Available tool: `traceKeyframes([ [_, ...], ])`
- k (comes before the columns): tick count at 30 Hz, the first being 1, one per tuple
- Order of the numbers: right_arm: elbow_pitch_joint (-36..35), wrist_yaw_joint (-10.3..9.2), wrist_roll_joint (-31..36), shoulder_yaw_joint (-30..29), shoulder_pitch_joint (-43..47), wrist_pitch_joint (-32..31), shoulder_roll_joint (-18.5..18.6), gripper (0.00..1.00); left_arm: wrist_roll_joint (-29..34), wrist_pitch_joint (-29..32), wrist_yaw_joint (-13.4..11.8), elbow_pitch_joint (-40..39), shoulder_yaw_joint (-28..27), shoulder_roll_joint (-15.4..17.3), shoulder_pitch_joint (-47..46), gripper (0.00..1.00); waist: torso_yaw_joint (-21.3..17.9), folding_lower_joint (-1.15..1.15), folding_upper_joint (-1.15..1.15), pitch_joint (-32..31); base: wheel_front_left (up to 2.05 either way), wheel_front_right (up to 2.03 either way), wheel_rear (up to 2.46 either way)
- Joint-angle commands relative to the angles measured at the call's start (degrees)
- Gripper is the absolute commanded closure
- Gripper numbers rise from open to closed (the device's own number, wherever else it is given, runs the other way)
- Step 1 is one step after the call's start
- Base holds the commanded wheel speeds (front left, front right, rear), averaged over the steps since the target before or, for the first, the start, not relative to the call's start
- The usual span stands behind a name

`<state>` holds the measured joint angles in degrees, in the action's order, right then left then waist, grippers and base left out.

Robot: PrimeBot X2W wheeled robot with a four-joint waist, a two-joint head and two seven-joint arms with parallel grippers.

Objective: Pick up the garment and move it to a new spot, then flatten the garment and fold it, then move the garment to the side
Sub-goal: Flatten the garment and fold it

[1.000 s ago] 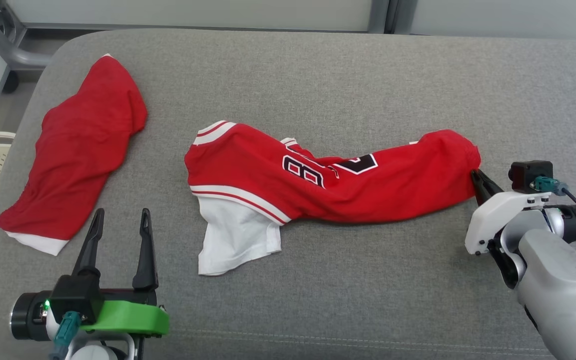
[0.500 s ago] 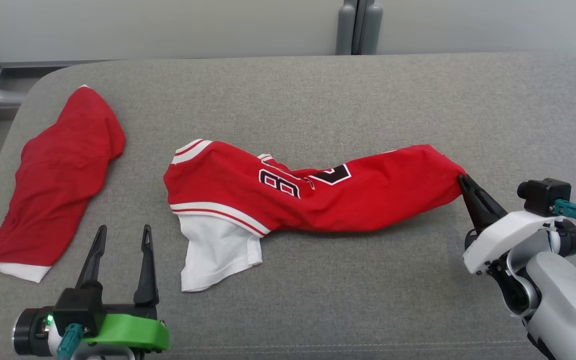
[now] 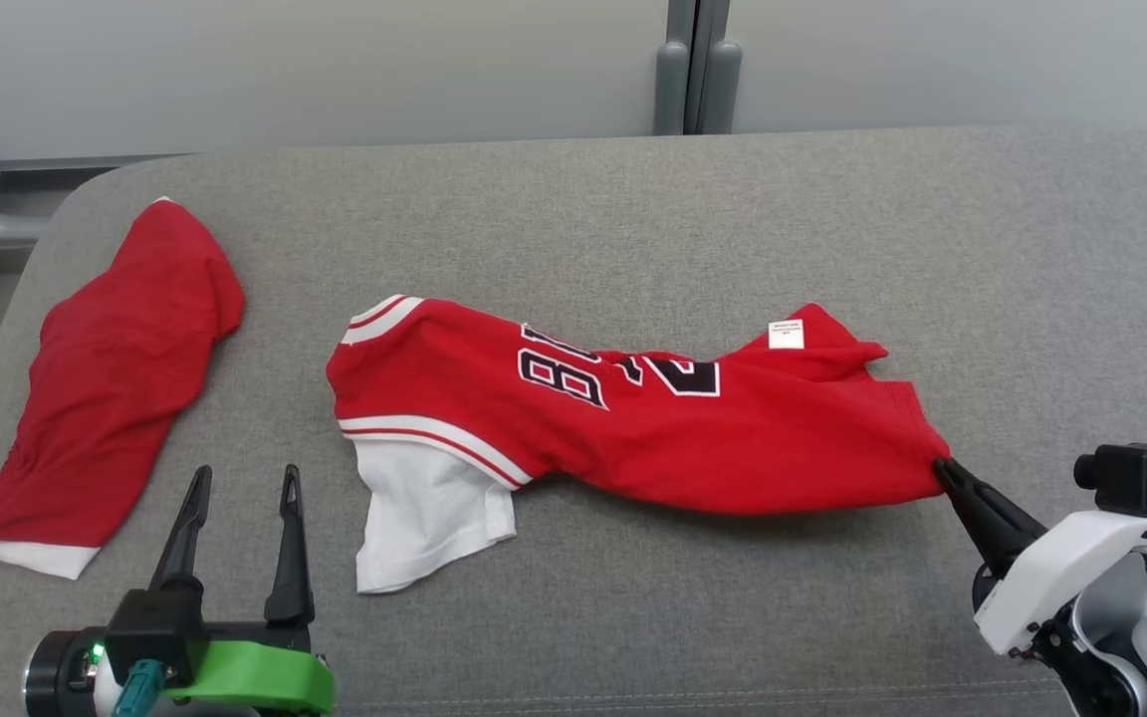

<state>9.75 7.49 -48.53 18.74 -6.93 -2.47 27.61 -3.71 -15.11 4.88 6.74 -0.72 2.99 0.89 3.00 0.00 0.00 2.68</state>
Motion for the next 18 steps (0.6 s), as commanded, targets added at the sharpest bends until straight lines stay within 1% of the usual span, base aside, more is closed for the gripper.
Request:
traceKeyframes([
  [1, -1.35, 0.00, 1.80, -1.36, 0.98, -1.43, -0.73, 1.00, 0.49, -0.01, -0.05, -0.14, -0.05, 0.05, 0.65, 0.00, 0.10, 0.00, 0.00, -0.06, 0.00, 0.00, 0.00],
  [5, -3.94, 0.00, 4.06, -3.40, 0.56, -4.09, -3.09, 1.00, 0.38, -0.02, 0.03, -0.01, 0.30, 0.02, -0.24, 0.00, 0.62, 0.00, 0.00, 0.00, 0.00, 0.00, 0.00],
  [7, -4.01, 0.00, 5.94, -3.93, -0.67, -5.15, -3.63, 1.00, 0.33, -0.01, 0.07, 0.00, 0.56, 0.01, -0.60, 0.00, 1.02, 0.00, 0.00, 0.15, 0.00, 0.00, 0.00],
  [9, -3.51, 0.01, 6.32, -4.15, -2.16, -5.63, -4.93, 1.00, 0.18, -0.01, 0.19, 0.23, 0.69, 0.00, -0.81, 0.00, 1.42, 0.00, 0.00, 0.30, 0.00, 0.00, 0.00],
  [11, -2.09, 0.00, 7.97, -4.24, -3.85, -5.99, -4.90, 1.00, 0.01, -0.02, 0.22, 0.48, 0.59, -0.01, -0.99, 0.00, 1.86, 0.00, 0.00, 0.50, 0.00, 0.00, 0.00],
  [13, -0.05, 0.02, 8.07, -4.16, -6.29, -6.04, -5.83, 1.00, 0.00, -0.02, 0.30, 0.61, 0.54, -0.01, -1.28, 0.00, 2.24, 0.00, 0.00, 0.75, 0.00, 0.00, 0.00],
  [14, 1.36, 0.00, 9.60, -3.92, -7.66, -6.11, -5.25, 1.00, 0.01, -0.02, 0.36, 0.69, 0.56, -0.01, -1.42, 0.00, 2.50, 0.00, 0.00, 0.89, 0.00, 0.00, 0.00],
  [15, 1.36, 0.00, 9.60, -3.92, -7.66, -6.11, -5.25, 1.00, 0.01, -0.02, 0.36, 0.69, 0.56, -0.01, -1.42, 0.00, 2.50, 0.00, 0.00, 0.89, 0.00, 0.00, 0.00],
  [18, 5.98, 0.01, 9.96, -3.50, -12.09, -5.15, -6.35, 1.00, 0.00, -0.01, 0.34, 0.65, 0.60, -0.03, -1.67, 0.00, 2.97, 0.00, 0.00, 1.28, 0.00, 0.00, 0.00],
])
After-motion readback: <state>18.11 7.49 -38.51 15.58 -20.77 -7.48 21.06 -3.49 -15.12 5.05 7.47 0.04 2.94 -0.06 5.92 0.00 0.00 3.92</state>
